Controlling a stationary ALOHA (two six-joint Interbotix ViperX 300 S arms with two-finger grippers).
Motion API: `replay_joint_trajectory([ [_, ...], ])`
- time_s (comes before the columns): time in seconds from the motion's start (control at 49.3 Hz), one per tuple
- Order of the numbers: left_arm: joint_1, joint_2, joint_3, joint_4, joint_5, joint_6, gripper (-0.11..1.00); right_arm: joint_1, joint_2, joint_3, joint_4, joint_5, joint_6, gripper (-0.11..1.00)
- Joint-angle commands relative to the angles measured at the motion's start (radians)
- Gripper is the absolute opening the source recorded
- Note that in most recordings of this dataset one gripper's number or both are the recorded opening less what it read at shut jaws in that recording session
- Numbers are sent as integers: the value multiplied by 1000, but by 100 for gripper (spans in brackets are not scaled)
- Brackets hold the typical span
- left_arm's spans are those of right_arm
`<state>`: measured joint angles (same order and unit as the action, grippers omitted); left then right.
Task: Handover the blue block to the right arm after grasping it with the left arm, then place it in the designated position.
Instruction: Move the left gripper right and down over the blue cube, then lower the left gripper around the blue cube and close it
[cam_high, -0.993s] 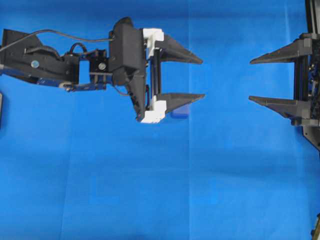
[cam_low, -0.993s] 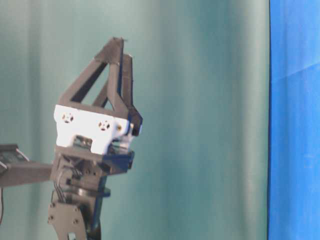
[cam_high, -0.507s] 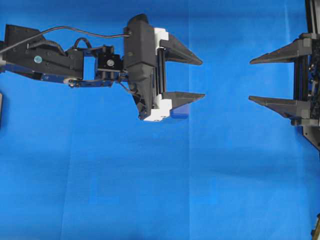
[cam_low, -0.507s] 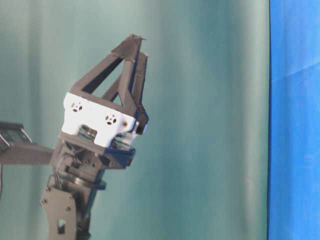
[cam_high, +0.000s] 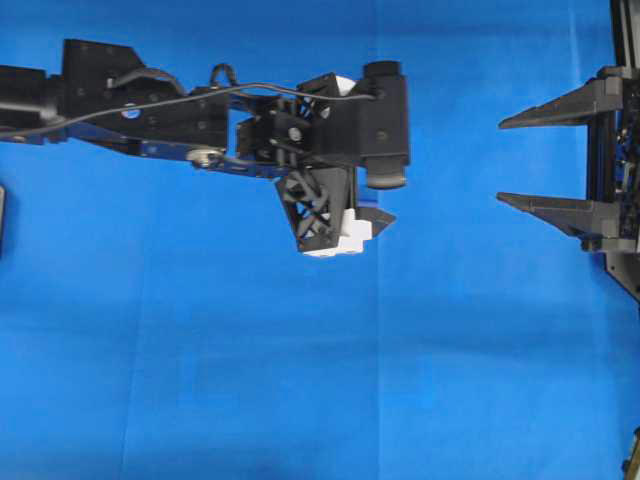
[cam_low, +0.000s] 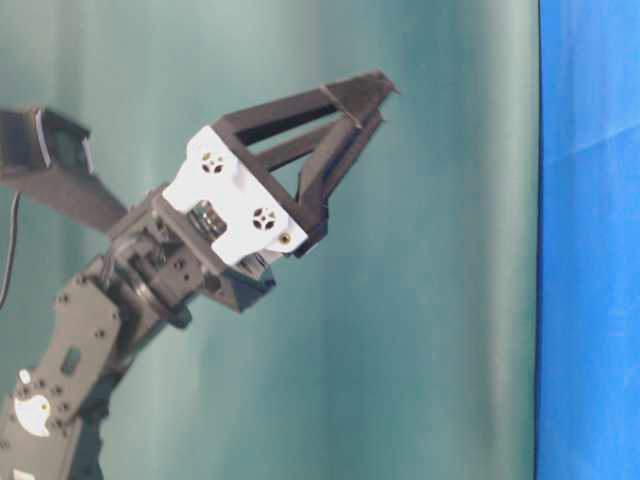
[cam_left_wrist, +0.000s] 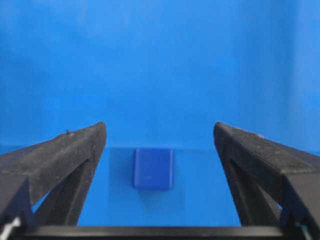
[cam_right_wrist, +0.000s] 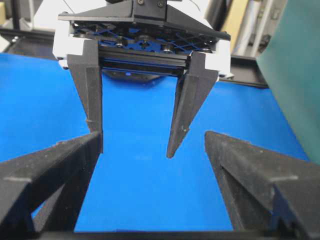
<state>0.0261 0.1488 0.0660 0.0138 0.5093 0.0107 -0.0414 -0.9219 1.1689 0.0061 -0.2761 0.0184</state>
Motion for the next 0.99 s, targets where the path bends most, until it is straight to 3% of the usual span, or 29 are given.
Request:
replay_joint_trajectory([
  [0.0,0,0,-72,5,75,3,91,-2,8,-18,3,-5,2,97],
  [0.162,2,17,-107,11,146,28,91,-2,9,-18,3,-3,2,97],
  [0.973,2,17,-104,11,144,38,91,-2,9,-17,3,-3,2,97],
])
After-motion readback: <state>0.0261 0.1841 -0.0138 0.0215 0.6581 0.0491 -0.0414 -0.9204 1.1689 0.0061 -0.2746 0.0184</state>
